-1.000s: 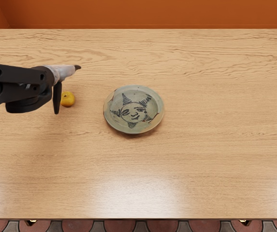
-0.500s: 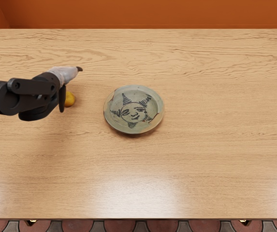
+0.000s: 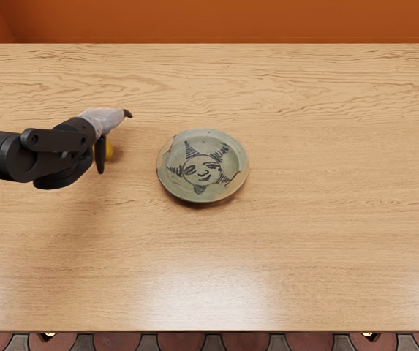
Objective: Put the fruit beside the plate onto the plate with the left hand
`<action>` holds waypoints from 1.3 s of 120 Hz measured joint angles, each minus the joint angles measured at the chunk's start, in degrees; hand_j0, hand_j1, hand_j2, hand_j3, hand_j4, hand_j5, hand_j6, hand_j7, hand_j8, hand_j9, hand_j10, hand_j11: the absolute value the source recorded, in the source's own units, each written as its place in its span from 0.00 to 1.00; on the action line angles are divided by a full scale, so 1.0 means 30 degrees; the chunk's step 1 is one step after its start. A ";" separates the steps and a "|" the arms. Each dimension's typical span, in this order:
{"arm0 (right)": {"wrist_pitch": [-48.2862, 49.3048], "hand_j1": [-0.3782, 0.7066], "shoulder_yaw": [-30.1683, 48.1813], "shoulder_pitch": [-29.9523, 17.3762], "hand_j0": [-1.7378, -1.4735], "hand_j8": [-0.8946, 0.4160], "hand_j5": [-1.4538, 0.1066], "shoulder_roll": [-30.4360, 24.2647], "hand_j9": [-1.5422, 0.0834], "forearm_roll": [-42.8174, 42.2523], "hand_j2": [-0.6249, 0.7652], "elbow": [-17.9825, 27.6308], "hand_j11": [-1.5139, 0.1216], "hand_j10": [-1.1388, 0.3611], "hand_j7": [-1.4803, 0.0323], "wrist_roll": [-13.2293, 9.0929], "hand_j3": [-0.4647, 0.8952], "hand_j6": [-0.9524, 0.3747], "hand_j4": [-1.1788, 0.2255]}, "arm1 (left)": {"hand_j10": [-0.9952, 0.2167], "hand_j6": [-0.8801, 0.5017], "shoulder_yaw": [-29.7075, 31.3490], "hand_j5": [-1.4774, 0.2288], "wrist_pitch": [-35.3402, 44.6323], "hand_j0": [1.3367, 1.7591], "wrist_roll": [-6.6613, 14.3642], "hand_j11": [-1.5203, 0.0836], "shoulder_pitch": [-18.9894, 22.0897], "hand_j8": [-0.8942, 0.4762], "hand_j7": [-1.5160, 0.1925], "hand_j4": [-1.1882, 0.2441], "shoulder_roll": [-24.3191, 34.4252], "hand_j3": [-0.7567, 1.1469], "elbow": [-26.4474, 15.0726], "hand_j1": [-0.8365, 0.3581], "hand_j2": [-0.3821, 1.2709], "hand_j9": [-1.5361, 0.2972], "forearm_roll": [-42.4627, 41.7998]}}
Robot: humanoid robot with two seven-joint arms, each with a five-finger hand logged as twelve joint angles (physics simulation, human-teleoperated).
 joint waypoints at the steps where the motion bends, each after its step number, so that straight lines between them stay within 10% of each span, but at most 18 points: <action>1: 0.0000 0.06 -0.0001 0.0000 0.30 0.66 0.91 0.0000 0.93 0.0000 0.45 0.0000 0.90 0.74 0.95 0.0002 0.34 0.70 0.82 | 0.71 0.54 0.0009 0.77 -0.0004 0.76 -0.0005 0.84 0.0016 0.56 0.79 0.74 0.0000 0.40 0.0016 0.86 0.25 0.74 0.0000; 156: 0.0000 0.06 -0.0006 0.0000 0.30 0.66 0.91 0.0000 0.93 0.0000 0.45 0.0000 0.90 0.74 0.95 0.0008 0.34 0.70 0.82 | 0.40 0.29 0.0575 0.48 -0.1270 0.76 -0.0072 0.53 0.0145 0.29 0.50 0.47 0.0496 0.40 0.0304 0.49 0.31 0.48 -0.0042</action>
